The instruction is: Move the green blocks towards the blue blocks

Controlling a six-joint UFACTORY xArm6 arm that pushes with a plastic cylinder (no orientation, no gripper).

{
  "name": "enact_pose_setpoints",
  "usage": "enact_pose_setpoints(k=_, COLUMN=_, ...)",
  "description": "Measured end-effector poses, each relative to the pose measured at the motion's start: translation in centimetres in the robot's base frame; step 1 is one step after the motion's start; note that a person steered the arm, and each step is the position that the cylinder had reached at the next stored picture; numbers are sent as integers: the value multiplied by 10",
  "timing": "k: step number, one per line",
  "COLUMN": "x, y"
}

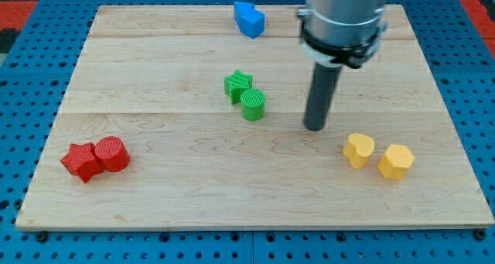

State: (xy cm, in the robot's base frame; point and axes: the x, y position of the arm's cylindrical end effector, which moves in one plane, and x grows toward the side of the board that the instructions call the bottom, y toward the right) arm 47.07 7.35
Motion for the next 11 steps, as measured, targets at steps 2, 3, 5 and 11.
enact_pose_setpoints(k=2, x=-21, y=-51)
enact_pose_setpoints(k=3, x=-33, y=-58)
enact_pose_setpoints(k=5, x=-45, y=-65)
enact_pose_setpoints(k=11, x=-153, y=-109)
